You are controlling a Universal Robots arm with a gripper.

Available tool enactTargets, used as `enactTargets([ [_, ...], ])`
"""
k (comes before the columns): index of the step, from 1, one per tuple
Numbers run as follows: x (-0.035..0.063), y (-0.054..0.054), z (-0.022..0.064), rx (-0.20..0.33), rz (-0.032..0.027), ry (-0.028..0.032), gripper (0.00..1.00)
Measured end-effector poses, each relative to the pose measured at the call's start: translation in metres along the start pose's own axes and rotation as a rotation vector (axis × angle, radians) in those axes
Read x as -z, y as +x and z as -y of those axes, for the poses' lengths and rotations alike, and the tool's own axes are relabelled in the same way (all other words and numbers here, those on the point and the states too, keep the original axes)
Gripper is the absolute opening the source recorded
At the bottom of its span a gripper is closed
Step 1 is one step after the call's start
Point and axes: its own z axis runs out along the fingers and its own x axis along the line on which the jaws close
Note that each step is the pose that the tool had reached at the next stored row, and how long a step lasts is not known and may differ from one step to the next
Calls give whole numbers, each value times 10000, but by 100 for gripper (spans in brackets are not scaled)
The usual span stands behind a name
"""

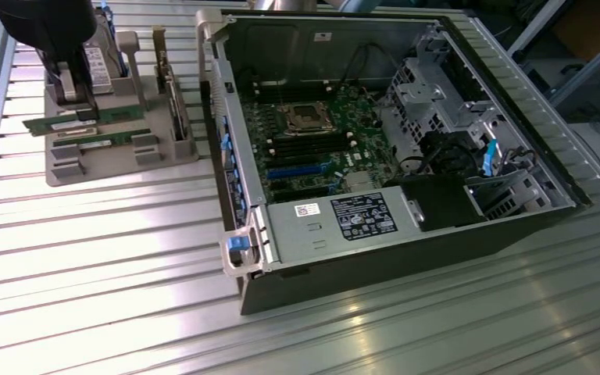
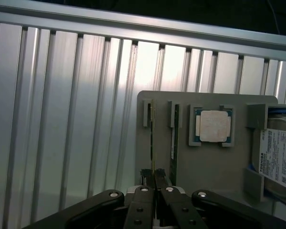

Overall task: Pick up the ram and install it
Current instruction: 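Pick up the ram and move it above insertion slot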

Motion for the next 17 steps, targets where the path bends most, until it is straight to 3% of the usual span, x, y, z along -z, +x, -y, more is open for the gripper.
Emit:
enactTargets([
  [17,257,-6,-11,0,0,0,12],
])
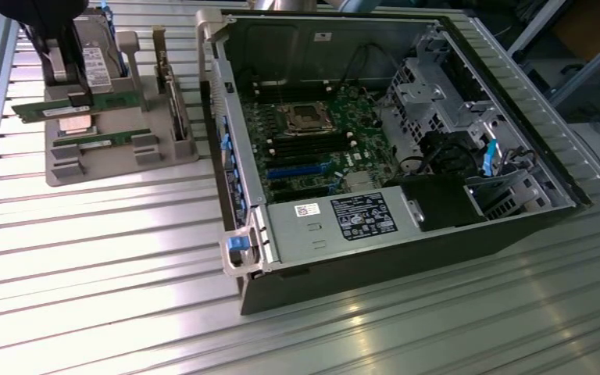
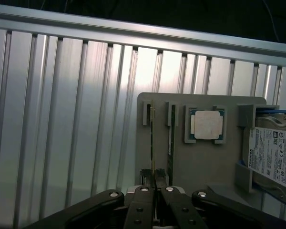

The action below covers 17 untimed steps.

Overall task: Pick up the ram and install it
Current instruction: 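Pick up the ram and move it above insertion slot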

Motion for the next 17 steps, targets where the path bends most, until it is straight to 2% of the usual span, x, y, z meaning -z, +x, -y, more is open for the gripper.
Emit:
enactTargets([
  [17,180,-4,-8,0,0,0,12],
])
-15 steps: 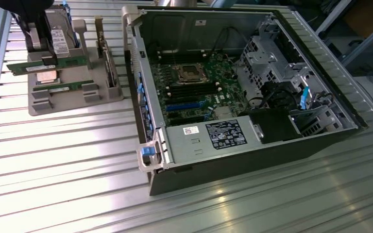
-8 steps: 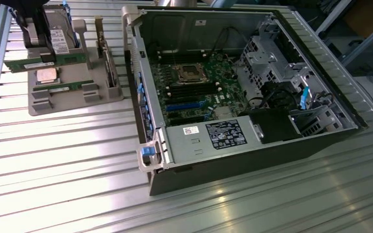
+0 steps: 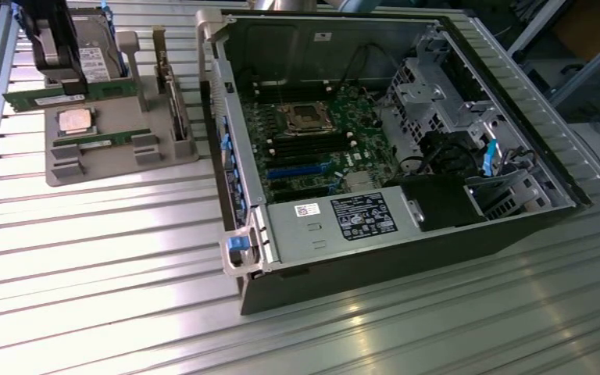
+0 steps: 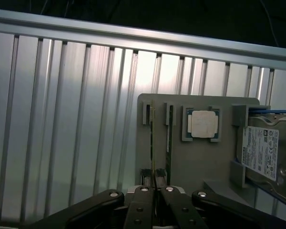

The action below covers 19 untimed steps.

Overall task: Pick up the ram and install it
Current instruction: 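Pick up the ram and move it above insertion slot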

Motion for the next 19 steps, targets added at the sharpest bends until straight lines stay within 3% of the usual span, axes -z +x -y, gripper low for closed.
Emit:
enactTargets([
  [9,130,-3,-6,0,0,0,12],
  [19,211,-5,-9,0,0,1,12],
])
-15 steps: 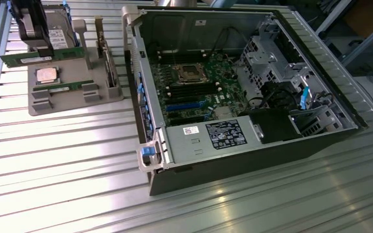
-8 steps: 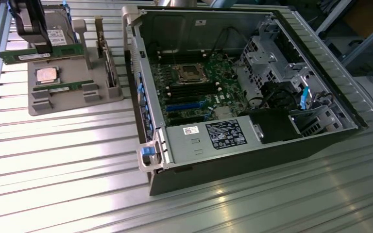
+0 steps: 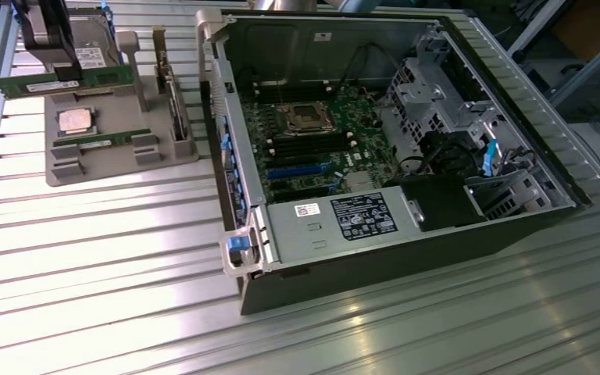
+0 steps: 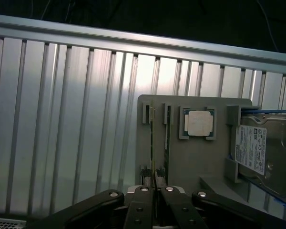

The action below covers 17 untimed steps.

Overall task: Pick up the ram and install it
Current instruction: 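Pick up the ram and move it above insertion slot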

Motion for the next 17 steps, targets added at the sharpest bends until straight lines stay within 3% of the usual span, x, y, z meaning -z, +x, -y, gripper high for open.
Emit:
enactTargets([
  [17,200,-5,-9,0,1,-1,12],
])
